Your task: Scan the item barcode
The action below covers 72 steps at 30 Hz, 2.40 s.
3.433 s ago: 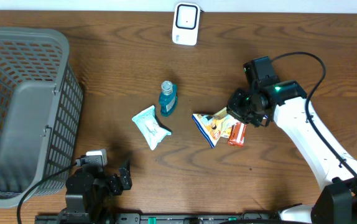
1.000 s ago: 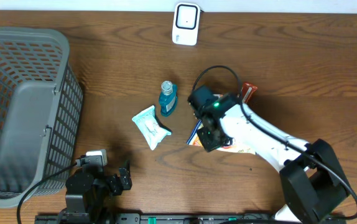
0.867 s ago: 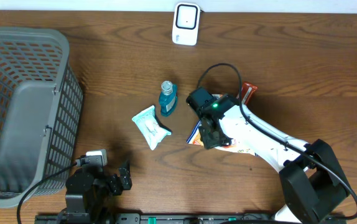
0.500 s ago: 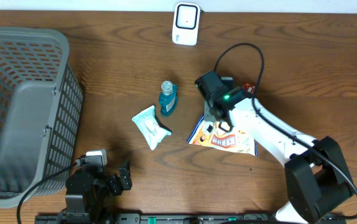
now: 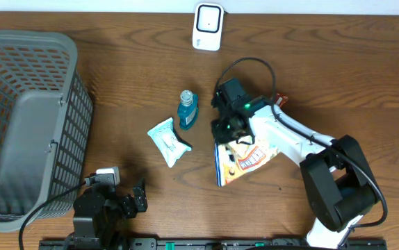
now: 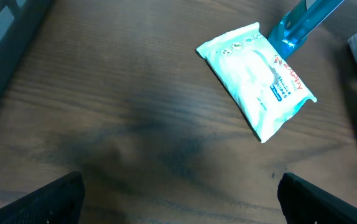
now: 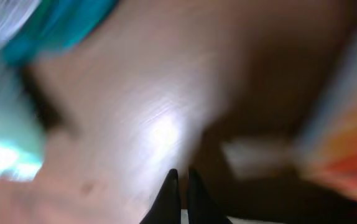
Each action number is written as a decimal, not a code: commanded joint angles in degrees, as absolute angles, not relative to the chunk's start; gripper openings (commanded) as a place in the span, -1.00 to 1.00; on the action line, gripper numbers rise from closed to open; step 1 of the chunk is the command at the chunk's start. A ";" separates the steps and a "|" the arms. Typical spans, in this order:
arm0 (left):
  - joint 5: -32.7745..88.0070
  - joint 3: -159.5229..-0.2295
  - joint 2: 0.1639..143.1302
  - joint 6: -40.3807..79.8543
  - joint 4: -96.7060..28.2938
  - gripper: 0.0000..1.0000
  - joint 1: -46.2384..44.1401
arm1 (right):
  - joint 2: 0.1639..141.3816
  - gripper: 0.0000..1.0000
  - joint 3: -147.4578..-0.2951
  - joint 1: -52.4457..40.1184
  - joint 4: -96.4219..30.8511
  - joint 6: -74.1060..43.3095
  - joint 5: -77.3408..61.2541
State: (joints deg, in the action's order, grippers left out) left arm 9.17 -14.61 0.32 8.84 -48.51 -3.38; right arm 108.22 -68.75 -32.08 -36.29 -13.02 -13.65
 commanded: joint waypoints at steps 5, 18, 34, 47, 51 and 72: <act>10.04 -14.35 0.21 8.88 -50.72 0.97 -3.18 | 106.61 -0.98 -69.65 -34.98 -49.28 3.92 -27.53; 10.04 -14.35 0.21 8.88 -50.72 0.98 -3.18 | 105.51 -0.97 -75.33 -34.96 -69.71 -11.86 2.63; 10.04 -14.35 0.21 8.88 -50.72 0.98 -3.18 | 100.55 0.99 -76.66 -38.94 -75.37 -40.05 11.29; 10.04 -14.35 0.21 8.88 -50.72 0.98 -3.18 | 114.45 0.99 -66.89 -43.07 -68.77 -51.77 16.16; 10.07 -14.35 0.21 8.88 -50.72 0.97 -3.18 | 122.23 0.98 -66.89 -43.07 -67.99 -48.38 13.45; 10.07 -14.35 0.21 8.88 -50.72 0.98 -3.18 | 100.82 -0.98 -69.76 -36.97 -55.13 -5.08 -22.83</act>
State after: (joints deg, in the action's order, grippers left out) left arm 9.17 -14.72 0.32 8.84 -48.69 -3.38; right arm 108.09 -69.60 -39.13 -58.37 -19.16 -5.26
